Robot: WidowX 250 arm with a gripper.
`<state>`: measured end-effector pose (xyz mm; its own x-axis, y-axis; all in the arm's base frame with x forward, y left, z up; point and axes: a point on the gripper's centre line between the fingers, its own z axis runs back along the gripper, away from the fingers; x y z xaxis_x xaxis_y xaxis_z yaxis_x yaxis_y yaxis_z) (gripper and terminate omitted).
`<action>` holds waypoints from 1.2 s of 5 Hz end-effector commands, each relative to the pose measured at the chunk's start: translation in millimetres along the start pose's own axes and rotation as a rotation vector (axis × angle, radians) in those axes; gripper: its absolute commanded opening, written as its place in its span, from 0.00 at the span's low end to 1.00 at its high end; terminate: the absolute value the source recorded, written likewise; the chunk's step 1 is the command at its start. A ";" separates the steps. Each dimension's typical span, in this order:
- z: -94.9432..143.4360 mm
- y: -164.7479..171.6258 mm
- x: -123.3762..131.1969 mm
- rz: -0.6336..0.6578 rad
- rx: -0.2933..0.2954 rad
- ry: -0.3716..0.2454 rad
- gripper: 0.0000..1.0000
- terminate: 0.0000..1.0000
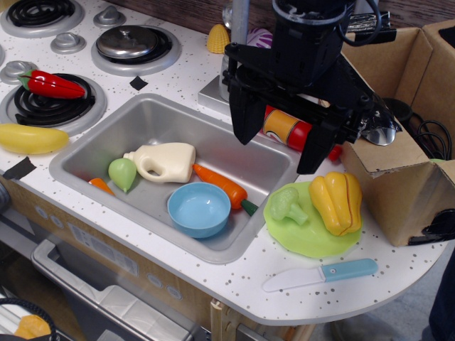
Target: Pick up bowl and put in small4fbox
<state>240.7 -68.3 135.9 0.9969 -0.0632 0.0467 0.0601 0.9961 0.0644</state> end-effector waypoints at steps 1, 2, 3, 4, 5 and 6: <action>0.0 0.0 0.0 0.000 0.000 0.000 1.00 0.00; -26.7 35.9 15.4 0.019 -0.030 -0.059 1.00 0.00; -45.5 61.6 32.2 0.034 0.051 -0.080 1.00 0.00; -71.2 84.7 47.7 0.122 0.054 -0.128 1.00 0.00; -95.6 100.6 47.0 0.112 0.052 -0.129 1.00 0.00; -127.5 119.7 43.4 0.097 0.035 -0.137 1.00 0.00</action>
<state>291.3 57.8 1.9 0.9874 0.0283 0.1554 -0.0399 0.9966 0.0721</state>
